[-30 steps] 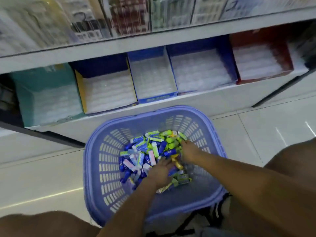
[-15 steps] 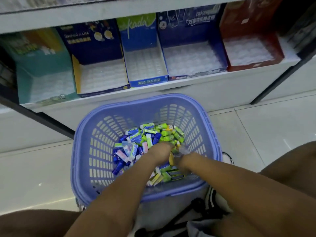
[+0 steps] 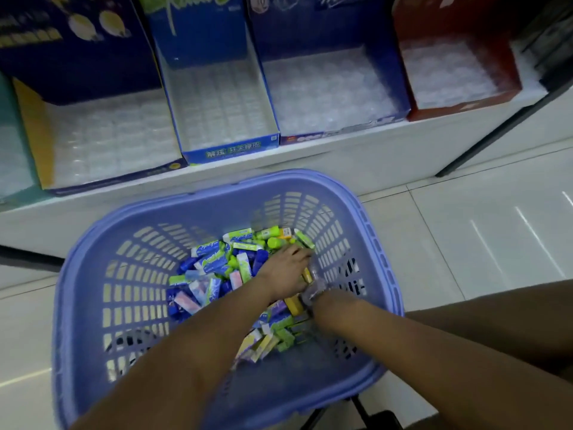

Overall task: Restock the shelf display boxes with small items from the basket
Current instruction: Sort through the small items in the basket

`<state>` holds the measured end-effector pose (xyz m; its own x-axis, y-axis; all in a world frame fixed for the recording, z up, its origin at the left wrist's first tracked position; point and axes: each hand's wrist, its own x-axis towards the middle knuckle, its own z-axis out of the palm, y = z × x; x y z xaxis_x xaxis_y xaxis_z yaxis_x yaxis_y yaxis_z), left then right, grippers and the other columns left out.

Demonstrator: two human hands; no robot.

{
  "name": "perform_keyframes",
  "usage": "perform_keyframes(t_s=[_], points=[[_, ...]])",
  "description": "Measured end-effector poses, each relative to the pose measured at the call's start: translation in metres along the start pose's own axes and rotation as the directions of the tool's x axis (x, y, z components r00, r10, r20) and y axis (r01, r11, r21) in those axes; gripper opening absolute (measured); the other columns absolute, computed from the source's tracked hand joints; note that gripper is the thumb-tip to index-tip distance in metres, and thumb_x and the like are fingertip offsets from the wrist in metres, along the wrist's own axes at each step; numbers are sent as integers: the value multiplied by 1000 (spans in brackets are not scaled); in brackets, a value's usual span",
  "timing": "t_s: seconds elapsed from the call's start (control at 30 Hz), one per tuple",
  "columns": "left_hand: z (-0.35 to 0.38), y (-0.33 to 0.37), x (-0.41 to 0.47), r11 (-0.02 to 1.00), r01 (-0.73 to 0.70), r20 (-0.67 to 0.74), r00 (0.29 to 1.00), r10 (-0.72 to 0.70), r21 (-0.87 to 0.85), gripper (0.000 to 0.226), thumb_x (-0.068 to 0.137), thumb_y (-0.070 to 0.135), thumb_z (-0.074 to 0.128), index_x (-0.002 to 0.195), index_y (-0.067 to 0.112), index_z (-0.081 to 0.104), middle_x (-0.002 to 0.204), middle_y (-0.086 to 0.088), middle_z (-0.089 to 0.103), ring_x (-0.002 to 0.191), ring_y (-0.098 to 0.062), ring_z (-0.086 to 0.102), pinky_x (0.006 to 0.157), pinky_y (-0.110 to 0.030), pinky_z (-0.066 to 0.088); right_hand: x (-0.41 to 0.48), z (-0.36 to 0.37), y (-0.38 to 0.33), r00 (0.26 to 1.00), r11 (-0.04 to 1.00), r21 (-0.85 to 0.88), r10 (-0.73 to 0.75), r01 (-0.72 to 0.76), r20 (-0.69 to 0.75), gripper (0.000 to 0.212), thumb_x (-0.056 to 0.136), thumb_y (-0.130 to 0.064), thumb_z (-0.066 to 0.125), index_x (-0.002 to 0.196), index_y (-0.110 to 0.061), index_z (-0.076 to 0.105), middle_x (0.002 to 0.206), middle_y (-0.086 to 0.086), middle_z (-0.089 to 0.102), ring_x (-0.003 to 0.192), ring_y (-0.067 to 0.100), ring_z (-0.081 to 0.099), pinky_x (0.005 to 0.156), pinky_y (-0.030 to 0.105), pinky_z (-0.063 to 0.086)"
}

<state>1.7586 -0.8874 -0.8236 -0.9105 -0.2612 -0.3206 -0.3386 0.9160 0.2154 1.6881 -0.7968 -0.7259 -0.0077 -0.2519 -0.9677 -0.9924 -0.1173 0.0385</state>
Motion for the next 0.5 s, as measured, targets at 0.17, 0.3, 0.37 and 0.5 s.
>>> perform_keyframes(t_s=[0.17,0.3,0.37,0.5], points=[[-1,-3,4,991,-109,80,992,103,81,41,85,41,52,118,19,58,120,0,58,120,-21,41,103,-35,29,-13,-10,14,970,993,115,25,3,-241,25,98,-10,41,118,-5,55,81,12,48,69,22,49,62,30,41],[-11,6,5,992,-119,188,976,111,35,31,90,41,49,106,19,62,113,-5,60,109,-24,49,100,-37,28,-13,-35,33,918,993,116,45,1,-394,17,94,-4,44,89,-12,58,78,5,44,60,19,41,61,32,38],[-15,10,3,994,-106,279,955,101,0,33,92,43,45,110,20,61,116,-6,59,109,-25,49,103,-40,30,-9,-36,36,920,996,83,24,10,-392,22,93,-3,45,106,-9,62,102,10,57,78,27,54,65,32,38],[-25,12,-5,996,-93,346,934,92,-14,32,94,34,44,118,18,59,120,-8,60,110,-27,53,95,-41,44,-1,-31,36,937,998,62,25,-4,-349,23,93,-3,46,109,-6,62,113,13,58,95,29,58,70,34,41]])
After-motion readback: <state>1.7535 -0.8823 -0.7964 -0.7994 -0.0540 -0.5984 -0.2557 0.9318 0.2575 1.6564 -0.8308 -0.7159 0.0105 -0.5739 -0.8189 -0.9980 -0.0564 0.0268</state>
